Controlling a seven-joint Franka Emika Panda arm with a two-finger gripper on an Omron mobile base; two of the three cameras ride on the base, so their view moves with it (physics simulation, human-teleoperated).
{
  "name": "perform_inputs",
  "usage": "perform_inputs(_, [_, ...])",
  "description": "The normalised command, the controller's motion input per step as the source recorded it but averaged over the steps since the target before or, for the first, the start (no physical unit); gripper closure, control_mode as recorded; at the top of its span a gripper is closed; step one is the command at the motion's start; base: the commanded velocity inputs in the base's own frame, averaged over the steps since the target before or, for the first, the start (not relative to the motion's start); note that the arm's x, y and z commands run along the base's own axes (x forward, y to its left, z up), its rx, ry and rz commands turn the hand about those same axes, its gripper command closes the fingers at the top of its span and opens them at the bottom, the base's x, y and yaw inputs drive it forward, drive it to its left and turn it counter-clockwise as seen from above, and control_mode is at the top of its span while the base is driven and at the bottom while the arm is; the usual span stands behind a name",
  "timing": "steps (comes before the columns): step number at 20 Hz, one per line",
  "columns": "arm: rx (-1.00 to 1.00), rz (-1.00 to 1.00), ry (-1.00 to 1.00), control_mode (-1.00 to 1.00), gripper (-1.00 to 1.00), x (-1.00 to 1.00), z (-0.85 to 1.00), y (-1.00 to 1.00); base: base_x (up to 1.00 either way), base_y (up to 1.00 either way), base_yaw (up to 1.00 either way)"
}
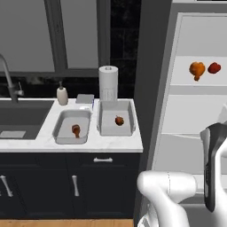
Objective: Place one bell pepper and one chicken drumstick in each tupperware on the nearby counter, to pack two identical lunches.
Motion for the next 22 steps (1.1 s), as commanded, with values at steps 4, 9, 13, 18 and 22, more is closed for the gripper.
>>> perform_inputs(4, [0.05,0.0,0.02,-1.0,-1.0,0.3,0.02,-0.25,0.36,-0.04,0.0])
perform_inputs(9, [0.07,0.0,0.01,-1.0,-1.0,0.11,0.86,-0.61,0.0,0.0,0.0])
perform_inputs(13, [0.0,0.0,-0.01,-1.0,-1.0,-0.18,1.0,-0.21,0.0,0.0,0.0])
perform_inputs(18, [0.0,0.0,-0.01,-1.0,-1.0,-0.24,0.76,-0.07,0.0,0.0,0.0])
perform_inputs(22, [0.0,0.01,-0.08,-1.0,-1.0,0.0,0.62,0.05,0.0,0.0,0.0])
